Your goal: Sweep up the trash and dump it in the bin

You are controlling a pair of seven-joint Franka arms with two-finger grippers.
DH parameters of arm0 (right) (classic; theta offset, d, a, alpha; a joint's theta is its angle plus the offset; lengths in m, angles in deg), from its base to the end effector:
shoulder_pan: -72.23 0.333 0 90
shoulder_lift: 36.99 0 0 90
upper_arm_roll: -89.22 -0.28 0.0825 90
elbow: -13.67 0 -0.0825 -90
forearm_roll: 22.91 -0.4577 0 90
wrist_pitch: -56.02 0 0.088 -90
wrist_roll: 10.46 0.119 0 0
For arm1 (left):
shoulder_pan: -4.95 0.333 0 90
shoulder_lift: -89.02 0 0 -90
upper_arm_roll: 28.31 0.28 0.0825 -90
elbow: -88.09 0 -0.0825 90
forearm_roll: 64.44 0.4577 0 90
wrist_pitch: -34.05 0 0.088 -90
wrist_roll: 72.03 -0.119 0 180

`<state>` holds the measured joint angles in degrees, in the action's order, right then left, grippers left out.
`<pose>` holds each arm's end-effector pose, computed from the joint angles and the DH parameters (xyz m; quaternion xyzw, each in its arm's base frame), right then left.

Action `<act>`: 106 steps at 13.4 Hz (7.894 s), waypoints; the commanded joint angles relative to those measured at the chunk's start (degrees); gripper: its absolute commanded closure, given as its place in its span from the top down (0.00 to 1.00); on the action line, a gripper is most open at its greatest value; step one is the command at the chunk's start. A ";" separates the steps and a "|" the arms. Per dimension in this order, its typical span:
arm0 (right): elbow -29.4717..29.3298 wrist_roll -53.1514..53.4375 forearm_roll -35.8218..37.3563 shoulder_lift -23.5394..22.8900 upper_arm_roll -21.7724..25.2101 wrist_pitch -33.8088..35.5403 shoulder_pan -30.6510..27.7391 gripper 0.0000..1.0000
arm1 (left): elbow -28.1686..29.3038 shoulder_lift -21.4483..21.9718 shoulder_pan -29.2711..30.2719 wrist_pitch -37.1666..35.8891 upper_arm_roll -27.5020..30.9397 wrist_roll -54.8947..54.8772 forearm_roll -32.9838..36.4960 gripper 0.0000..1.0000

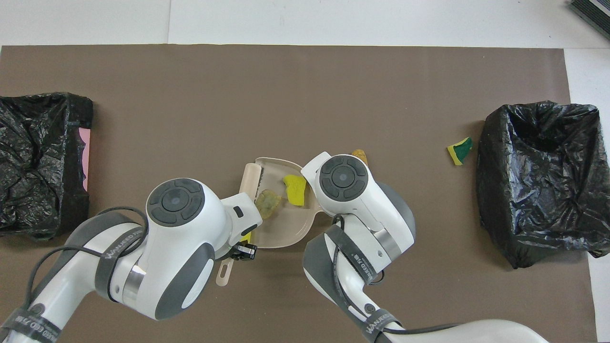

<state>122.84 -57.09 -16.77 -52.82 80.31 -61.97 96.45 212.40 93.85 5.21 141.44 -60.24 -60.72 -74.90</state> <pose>0.5494 0.3497 0.2582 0.7487 0.6598 -0.0614 0.0174 0.4685 -0.3061 0.3242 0.9827 -0.1358 -0.1251 0.0168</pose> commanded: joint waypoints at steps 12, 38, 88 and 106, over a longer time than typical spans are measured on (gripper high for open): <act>0.44 -11.12 7.84 1.51 -0.23 3.29 3.29 0.00 | 18.06 17.22 0.62 -8.34 10.13 29.27 -0.87 0.00; 0.26 -0.57 7.67 -0.43 -0.23 1.88 3.56 0.00 | 8.33 6.67 0.44 1.70 -0.88 27.18 -12.83 0.00; -1.06 -46.36 47.91 19.87 1.27 6.63 -53.22 0.00 | -16.16 1.77 -5.35 -0.50 13.96 -2.49 8.79 1.00; 1.49 -33.13 12.87 19.27 0.65 15.68 -35.04 0.00 | -44.33 -6.68 -8.34 -23.99 27.79 -12.19 11.87 1.00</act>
<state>123.76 -94.67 -0.74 -32.41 80.88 -46.71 58.98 169.97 87.49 -0.90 119.47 -34.28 -72.68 -63.97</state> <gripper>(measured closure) 0.674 0.000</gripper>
